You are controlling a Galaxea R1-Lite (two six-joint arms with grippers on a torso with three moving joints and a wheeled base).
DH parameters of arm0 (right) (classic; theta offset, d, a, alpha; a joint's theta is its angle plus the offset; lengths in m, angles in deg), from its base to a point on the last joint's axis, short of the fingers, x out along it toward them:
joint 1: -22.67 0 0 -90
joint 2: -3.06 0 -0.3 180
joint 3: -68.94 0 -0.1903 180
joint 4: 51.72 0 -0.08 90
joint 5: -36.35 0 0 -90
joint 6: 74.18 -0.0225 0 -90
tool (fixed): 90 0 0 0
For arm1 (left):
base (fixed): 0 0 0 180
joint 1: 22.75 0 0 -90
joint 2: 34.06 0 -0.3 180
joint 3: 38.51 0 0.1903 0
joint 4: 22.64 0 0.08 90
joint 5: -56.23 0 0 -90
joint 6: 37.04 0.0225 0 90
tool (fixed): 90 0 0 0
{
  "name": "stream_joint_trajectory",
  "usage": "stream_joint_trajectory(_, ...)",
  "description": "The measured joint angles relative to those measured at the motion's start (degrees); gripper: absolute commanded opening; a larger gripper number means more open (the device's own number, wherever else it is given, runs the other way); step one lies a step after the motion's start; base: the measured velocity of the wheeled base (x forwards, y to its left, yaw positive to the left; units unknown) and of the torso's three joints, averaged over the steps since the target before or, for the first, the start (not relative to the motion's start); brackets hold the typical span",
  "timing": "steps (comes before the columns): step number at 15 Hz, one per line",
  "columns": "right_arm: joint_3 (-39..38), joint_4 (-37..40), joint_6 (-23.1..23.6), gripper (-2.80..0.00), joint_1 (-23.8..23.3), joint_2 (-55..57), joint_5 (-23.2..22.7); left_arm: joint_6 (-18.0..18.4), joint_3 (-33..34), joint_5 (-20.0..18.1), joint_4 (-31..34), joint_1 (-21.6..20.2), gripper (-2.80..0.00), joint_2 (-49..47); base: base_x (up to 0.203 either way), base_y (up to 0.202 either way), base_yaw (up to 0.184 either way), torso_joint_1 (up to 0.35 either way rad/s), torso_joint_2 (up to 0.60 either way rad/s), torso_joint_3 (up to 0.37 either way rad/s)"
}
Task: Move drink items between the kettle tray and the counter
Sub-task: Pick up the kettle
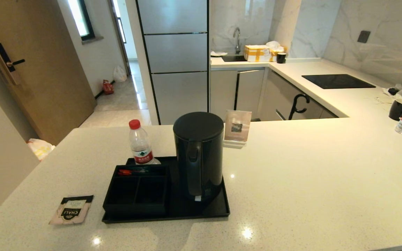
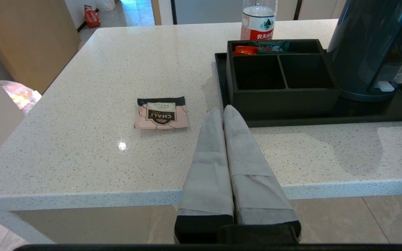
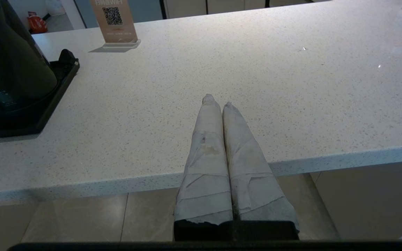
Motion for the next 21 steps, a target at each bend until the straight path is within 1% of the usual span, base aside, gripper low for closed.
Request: stream_joint_trajectory(21, 0.00, 0.06, 0.02, -2.80, 0.00, 0.00, 0.04, 0.02, 0.00, -0.02, 0.02, 0.04, -2.80, 0.00, 0.000, 0.000, 0.000, 0.000, 0.00, 0.000)
